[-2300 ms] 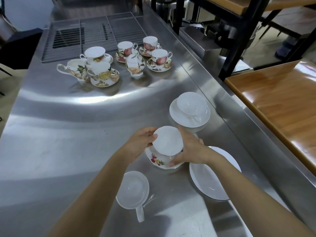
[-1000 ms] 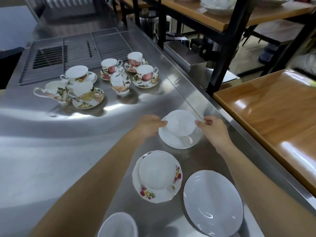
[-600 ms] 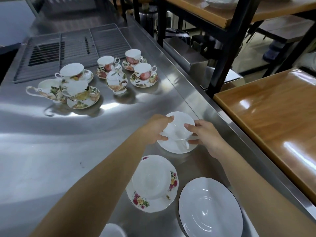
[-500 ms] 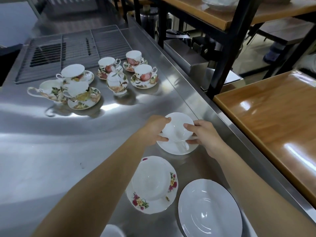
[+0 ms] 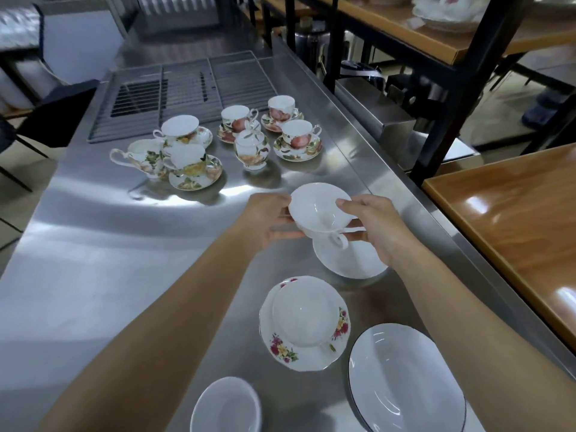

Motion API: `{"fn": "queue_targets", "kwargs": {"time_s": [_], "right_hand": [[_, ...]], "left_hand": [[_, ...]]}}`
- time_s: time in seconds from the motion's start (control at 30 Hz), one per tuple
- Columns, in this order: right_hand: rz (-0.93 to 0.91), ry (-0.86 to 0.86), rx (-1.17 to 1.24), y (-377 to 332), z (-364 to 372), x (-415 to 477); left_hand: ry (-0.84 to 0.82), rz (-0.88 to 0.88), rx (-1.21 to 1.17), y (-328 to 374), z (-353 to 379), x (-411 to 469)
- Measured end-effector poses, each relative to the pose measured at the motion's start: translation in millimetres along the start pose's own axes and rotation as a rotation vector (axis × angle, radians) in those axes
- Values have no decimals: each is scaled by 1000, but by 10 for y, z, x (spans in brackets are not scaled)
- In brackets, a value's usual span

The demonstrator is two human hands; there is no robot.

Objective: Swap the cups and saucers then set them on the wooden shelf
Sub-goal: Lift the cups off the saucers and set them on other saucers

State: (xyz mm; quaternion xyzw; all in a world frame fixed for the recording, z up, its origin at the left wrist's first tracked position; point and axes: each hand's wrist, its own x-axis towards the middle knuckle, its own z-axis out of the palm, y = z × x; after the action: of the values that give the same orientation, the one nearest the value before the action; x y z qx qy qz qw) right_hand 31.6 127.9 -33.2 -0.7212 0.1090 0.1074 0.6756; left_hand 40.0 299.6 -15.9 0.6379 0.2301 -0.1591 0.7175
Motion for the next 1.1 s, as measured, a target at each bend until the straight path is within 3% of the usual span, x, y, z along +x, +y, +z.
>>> {"fn": "queue_targets", "kwargs": {"time_s": [0.27,0.7,1.1], "right_hand": [[-34,3,-61,-71,179,-86],[120,241,5,351,-411,-43],[129,229,0,481,-444,68]], "left_hand": [[10,28,-17,18,-195,-154],[-151,-57,67,-335,533,290],[-149,-118,40,-412,597,429]]}}
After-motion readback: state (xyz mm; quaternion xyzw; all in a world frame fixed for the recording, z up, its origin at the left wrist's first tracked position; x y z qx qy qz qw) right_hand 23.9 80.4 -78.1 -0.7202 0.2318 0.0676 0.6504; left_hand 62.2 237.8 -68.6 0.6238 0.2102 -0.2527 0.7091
